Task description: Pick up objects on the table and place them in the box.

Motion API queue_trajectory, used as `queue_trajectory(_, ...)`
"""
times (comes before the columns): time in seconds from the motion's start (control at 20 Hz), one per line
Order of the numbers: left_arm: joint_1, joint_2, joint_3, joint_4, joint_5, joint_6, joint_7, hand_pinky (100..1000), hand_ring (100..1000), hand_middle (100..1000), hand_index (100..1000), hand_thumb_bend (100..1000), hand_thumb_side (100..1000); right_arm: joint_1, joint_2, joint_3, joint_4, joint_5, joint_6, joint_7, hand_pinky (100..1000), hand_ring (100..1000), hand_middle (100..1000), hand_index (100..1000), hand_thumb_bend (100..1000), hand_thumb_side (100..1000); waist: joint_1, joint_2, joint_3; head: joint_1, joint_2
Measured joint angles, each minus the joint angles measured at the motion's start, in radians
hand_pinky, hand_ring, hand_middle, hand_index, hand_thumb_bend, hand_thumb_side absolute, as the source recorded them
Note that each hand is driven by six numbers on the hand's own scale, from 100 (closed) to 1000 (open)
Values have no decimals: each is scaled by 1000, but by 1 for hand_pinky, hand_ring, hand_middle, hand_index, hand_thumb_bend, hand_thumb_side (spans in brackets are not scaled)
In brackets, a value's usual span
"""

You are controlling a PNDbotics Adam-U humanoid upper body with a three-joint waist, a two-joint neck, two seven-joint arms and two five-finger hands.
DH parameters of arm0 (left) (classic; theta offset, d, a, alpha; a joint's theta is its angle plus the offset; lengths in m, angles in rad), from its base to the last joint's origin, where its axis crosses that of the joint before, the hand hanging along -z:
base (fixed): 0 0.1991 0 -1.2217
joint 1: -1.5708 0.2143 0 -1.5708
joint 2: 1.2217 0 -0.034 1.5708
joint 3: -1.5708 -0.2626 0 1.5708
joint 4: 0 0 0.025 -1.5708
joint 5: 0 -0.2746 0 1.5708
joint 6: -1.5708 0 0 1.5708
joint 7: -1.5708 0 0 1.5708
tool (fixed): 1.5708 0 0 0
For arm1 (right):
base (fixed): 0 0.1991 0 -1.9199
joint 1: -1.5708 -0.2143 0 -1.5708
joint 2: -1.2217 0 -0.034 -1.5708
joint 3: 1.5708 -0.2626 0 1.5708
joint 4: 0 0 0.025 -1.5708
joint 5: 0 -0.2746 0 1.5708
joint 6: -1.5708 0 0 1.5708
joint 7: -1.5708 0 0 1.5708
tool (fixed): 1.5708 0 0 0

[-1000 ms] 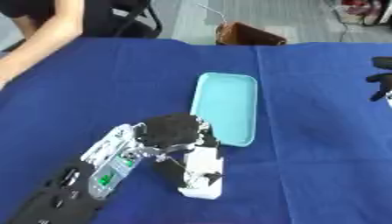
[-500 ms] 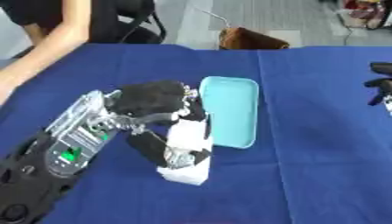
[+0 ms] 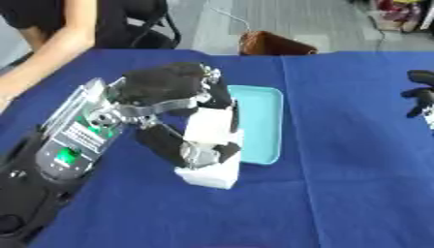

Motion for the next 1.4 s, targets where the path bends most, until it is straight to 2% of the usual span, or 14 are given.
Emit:
queue_trajectory(0.15, -15, -16, 0, 37, -28, -7, 11, 100, 100, 100, 146, 100, 698, -1, 0, 2, 3, 0, -1, 2, 530, 747, 879, 868, 100, 679, -2, 4, -4, 2, -1)
queue_trajectory(0.2, -21, -22, 0, 52, -38, -10, 16, 100, 100, 100, 146, 100, 698, -1, 0, 3, 3, 0, 0, 4, 530, 747, 879, 869, 100, 671, -3, 4, -6, 3, -1)
queue_trajectory(0.55, -43, -51, 10, 153, -99, -32, 58, 100, 100, 100, 147, 100, 697, -7, 1, 4, 3, -2, 2, 6, 531, 747, 879, 869, 100, 711, -4, 10, -23, 14, -9)
queue_trajectory(0.6, -48, -54, 12, 167, -109, -36, 65, 100, 100, 100, 147, 100, 674, -9, 1, 5, 3, -3, 1, 8, 531, 747, 880, 869, 100, 724, -4, 11, -26, 18, -10)
queue_trajectory(0.65, -52, -57, 12, 180, -119, -40, 71, 100, 100, 100, 147, 100, 696, -13, 1, 5, 3, -4, 0, 8, 531, 747, 879, 869, 100, 718, -4, 12, -27, 18, -10)
queue_trajectory(1.4, -102, -84, 30, 337, -244, -83, 159, 100, 100, 100, 149, 100, 696, -29, 11, 12, 2, -9, -5, 18, 532, 748, 880, 873, 100, 734, -6, 20, -59, 36, -27)
